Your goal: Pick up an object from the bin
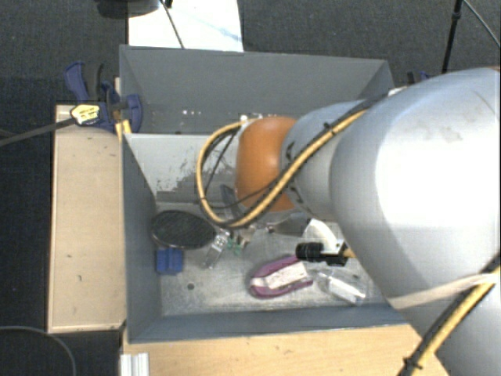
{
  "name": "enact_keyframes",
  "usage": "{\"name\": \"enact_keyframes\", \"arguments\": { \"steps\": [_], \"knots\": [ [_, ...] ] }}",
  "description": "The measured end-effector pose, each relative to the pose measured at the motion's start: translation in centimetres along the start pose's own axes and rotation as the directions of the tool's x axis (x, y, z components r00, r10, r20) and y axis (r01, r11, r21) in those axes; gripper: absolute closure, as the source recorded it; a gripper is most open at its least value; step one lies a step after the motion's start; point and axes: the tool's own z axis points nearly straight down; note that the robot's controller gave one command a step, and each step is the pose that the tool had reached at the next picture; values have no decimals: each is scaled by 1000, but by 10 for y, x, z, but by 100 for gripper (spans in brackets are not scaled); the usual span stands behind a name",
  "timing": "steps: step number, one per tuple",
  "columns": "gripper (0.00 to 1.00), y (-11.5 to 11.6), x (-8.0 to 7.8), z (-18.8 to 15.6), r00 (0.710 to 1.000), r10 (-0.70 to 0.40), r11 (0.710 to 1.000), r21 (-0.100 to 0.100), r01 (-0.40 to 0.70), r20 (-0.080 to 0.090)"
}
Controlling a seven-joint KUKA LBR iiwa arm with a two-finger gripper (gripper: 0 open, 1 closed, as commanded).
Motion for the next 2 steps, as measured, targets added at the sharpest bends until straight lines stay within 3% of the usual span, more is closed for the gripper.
{"name": "enact_keyframes", "arguments": {
  "steps": [1, 2],
  "knots": [
    [0, 45, 52, -1, 976, -219, 976, 20, 219, 3],
    [0, 24, 83, 0, 851, -525, 851, 0, 525, 1]
  ]
}}
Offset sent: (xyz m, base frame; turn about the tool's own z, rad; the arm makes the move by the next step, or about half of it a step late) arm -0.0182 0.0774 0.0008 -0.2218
